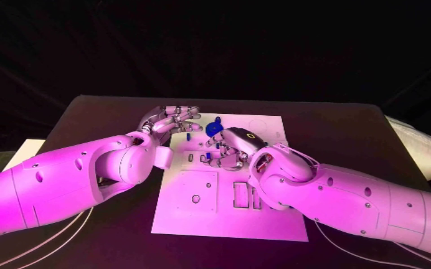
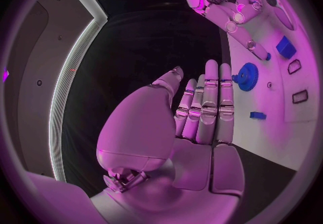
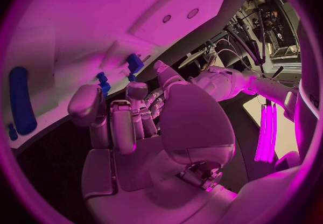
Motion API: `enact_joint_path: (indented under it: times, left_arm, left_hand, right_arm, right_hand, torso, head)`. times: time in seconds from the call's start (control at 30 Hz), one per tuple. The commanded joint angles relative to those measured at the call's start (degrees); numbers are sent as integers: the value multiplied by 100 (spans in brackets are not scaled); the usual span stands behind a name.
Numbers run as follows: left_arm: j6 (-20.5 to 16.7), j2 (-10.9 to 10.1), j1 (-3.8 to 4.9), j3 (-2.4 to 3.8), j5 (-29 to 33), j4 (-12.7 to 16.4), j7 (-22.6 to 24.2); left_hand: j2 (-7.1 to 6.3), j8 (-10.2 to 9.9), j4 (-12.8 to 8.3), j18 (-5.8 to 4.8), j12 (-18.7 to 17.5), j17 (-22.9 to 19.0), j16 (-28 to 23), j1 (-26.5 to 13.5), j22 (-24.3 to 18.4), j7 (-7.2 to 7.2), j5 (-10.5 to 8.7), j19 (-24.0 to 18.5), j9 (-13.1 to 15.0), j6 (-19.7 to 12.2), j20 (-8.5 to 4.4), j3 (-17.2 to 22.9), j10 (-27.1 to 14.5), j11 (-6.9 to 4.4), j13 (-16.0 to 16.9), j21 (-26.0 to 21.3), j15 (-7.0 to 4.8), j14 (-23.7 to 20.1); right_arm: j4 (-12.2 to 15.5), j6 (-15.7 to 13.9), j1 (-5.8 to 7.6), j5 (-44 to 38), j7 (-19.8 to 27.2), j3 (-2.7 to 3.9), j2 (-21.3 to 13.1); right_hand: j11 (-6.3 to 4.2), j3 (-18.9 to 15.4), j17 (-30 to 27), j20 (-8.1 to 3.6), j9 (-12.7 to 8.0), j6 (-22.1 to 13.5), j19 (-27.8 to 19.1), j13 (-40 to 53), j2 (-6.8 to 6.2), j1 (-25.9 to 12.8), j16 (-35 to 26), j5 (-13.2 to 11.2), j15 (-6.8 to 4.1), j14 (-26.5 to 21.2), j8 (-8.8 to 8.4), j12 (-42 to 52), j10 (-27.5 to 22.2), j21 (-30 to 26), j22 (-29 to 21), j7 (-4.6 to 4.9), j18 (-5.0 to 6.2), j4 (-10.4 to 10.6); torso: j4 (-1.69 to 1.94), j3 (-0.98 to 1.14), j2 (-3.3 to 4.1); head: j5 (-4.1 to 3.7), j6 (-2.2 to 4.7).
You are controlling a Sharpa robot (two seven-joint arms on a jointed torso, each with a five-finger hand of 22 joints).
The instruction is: Assemble the parts on the task board
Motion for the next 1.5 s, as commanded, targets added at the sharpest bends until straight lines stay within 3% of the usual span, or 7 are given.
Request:
enact_joint_path:
  times: [0.03, 0.1, 0.2, 0.33, 0.5, 0.7, 1.5]
  left_arm:
    - [43, -4, 2, 4, -391, -13, -204]
    - [70, -17, 3, 4, -692, -28, -412]
    - [178, -54, 10, 5, -1576, -59, -936]
    - [659, -89, 112, 11, -3220, -85, -2205]
    - [1356, -26, 303, 13, -4384, -125, -3672]
    - [2124, 256, 432, 13, -5368, -324, -4904]
    - [2719, 1222, 487, 6, -6276, -1077, -5694]
  left_hand:
    - [-50, -12, 4, -7, 42, 545, 776, -133, 257, -134, -23, 427, 6, 97, -199, 82, 294, -154, 13, 473, -189, 469]
    - [-83, 14, 21, 25, 245, 1128, 1566, -185, 448, -241, -44, 700, 18, 185, -319, 122, 699, -290, 106, 813, -306, 834]
    - [-148, 119, 53, 19, 856, 4705, 5045, -298, 860, -476, -64, 1319, 61, 375, -540, 90, 1343, -484, 483, 1546, -548, 1397]
    - [-96, 368, 251, -375, 2775, 7102, 7092, -616, 3788, -609, -65, 2060, 200, 604, -753, -54, 1475, -703, 2161, 4075, -647, 1521]
    - [-43, 922, 750, -393, 5185, 7338, 7257, -954, 4503, -668, -96, 1827, 539, 537, -726, -465, 1171, -759, 4599, 4732, -643, 1543]
    - [38, 1629, 1043, -523, 6039, 7497, 7359, -902, 5451, -785, -185, 2006, 1076, 441, -768, -870, 1338, -838, 5588, 5424, -753, 1586]
    - [421, 2817, 1263, -719, 6383, 7497, 7359, -1510, 6619, -972, -531, 2436, 2258, -19, -875, -1962, 1529, -964, 6133, 6130, -859, 1586]
  right_arm:
    - [268, -519, 28, 184, 576, 67, -235]
    - [425, -517, 109, 537, 915, 106, -448]
    - [566, -331, 306, 1238, 1197, 135, -758]
    - [650, -42, 697, 2338, 1384, 154, -1274]
    - [640, 100, 1003, 2973, 1369, 159, -1790]
    - [468, 218, 1130, 3273, 1295, 135, -2084]
    - [284, 412, 1142, 3192, 1112, 46, -2186]
  right_hand:
    - [10, -48, 353, 4, -7, -28, -20, 11, -48, 35, -37, 49, 35, 363, 20, 42, -15, -27, -8, 5, 95, -1]
    - [7, -56, 334, 4, -9, -24, -21, 37, 14, 110, -50, 86, 33, 359, 32, 88, 3, -37, -21, 3, 97, -2]
    - [1, -48, 181, 0, -7, 1, -99, 49, 97, 200, -142, 109, 28, 325, 55, 116, 8, -135, -202, -4, 131, -12]
    - [-5, -49, 79, -6, -8, 20, -167, 21, 185, 274, -215, 127, 22, 298, 75, 99, -13, -237, -367, -5, 159, -14]
    - [-7, -50, 81, -9, -8, 34, -163, 30, 223, 305, -219, 143, 19, 300, 87, 119, -3, -245, -369, -8, 158, -16]
    - [-12, -58, 72, -11, -5, 57, -161, 27, 242, 320, -228, 154, 16, 300, 103, 125, 4, -254, -379, -12, 159, -13]
    - [-18, -204, -35, -21, -13, 71, -218, -98, 228, 274, -311, 288, 7, 281, 127, 14, -61, -377, -567, -21, 187, 66]
  torso:
    - [-10, 6, -21]
    - [-10, 14, -52]
    - [-27, 31, -107]
    - [-70, 46, -209]
    - [-121, 66, -325]
    - [-139, 95, -408]
    - [-133, 109, -449]
  head:
    - [16, 38]
    - [17, 27]
    - [60, 26]
    - [99, -2]
    - [170, -37]
    - [216, -89]
    - [253, -228]
